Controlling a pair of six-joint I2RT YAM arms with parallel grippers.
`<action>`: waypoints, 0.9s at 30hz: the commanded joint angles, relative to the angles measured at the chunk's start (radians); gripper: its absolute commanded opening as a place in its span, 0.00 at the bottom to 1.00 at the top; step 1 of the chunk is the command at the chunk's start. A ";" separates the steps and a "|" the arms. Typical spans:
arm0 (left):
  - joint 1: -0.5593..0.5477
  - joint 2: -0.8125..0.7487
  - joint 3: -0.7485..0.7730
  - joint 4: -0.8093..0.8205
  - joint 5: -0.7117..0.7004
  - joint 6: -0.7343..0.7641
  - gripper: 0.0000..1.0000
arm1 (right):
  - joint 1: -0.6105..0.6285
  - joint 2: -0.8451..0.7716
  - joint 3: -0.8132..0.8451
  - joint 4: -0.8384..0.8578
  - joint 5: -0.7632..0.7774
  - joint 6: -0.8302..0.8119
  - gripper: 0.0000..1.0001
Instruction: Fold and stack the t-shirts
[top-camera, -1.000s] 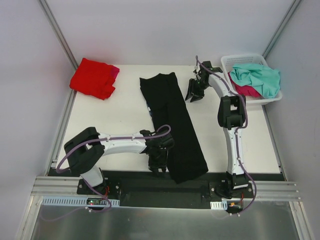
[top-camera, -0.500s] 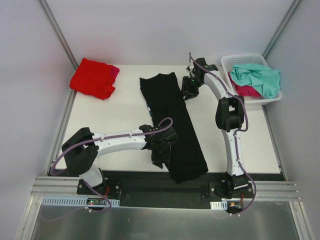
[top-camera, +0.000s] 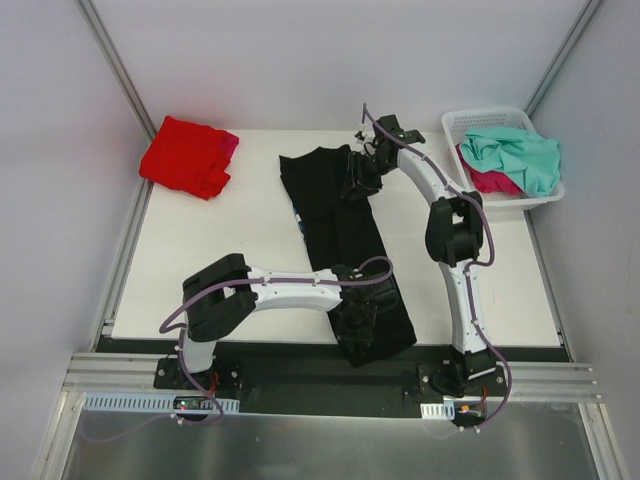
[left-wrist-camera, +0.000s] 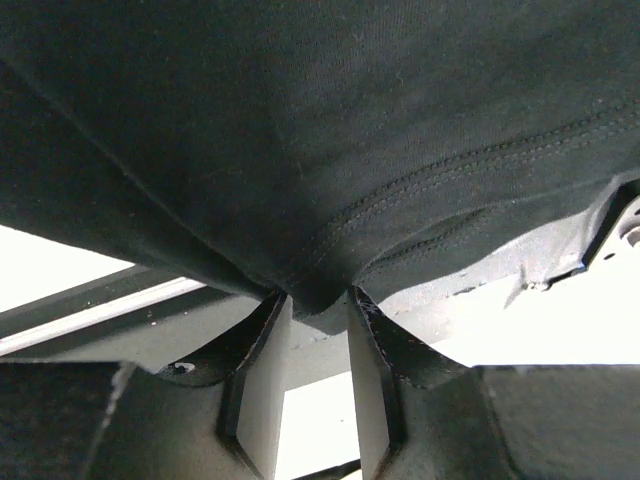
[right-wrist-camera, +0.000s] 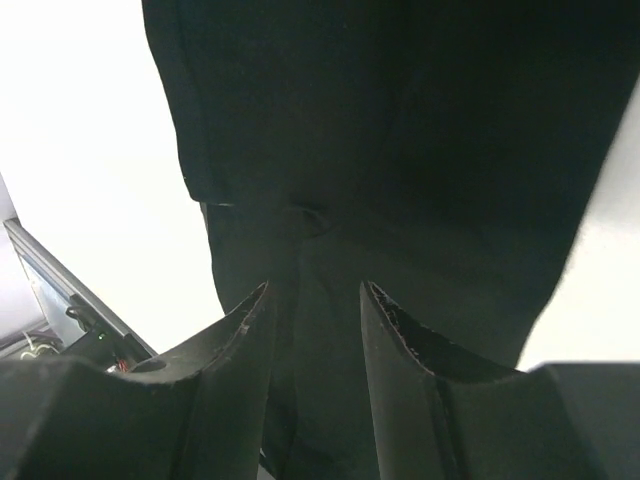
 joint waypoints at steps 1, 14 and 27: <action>-0.004 0.016 0.018 -0.017 -0.005 0.008 0.28 | 0.021 0.064 0.014 0.031 -0.065 0.010 0.42; -0.003 -0.098 -0.100 -0.042 0.025 0.014 0.28 | -0.027 0.155 0.016 -0.058 0.072 0.037 0.42; 0.005 -0.273 -0.278 -0.115 -0.013 -0.016 0.28 | -0.050 -0.065 -0.154 -0.028 -0.026 0.065 0.43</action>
